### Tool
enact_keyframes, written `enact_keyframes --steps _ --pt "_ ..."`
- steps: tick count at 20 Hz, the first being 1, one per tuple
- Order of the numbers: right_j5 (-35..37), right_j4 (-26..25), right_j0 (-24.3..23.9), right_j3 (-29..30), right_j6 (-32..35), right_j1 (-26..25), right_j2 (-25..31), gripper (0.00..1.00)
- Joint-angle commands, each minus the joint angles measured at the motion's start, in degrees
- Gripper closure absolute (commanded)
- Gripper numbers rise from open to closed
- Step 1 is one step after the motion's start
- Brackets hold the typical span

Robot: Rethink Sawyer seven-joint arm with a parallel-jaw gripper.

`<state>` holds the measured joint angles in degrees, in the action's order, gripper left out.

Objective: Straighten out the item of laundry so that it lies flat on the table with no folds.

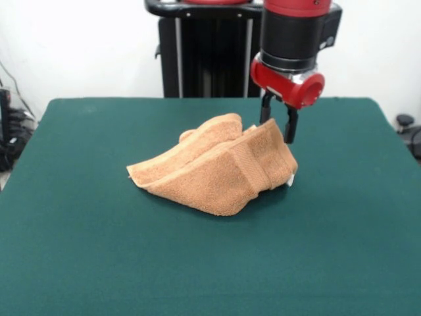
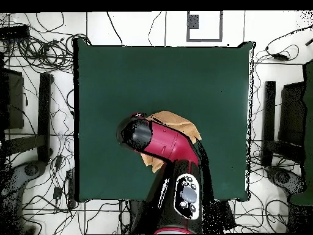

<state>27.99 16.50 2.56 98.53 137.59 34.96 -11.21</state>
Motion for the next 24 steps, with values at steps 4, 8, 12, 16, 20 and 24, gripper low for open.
enact_keyframes --steps 4,8,12,16,20,24 --pt "2.2 2.2 -0.7 0.5 9.0 -2.8 3.4 0.00" --pt "1.6 1.6 -0.8 0.4 8.1 -3.0 3.7 0.00" --pt "2.6 -1.4 -0.5 -0.9 4.3 -3.2 4.1 0.00" --pt "-0.4 -4.0 -1.6 0.0 0.2 -2.5 5.9 1.00" --pt "-3.1 -4.8 -2.3 1.0 0.0 -2.4 6.8 1.00" --pt "-2.6 -5.2 -2.6 0.3 0.3 -2.7 6.8 1.00"
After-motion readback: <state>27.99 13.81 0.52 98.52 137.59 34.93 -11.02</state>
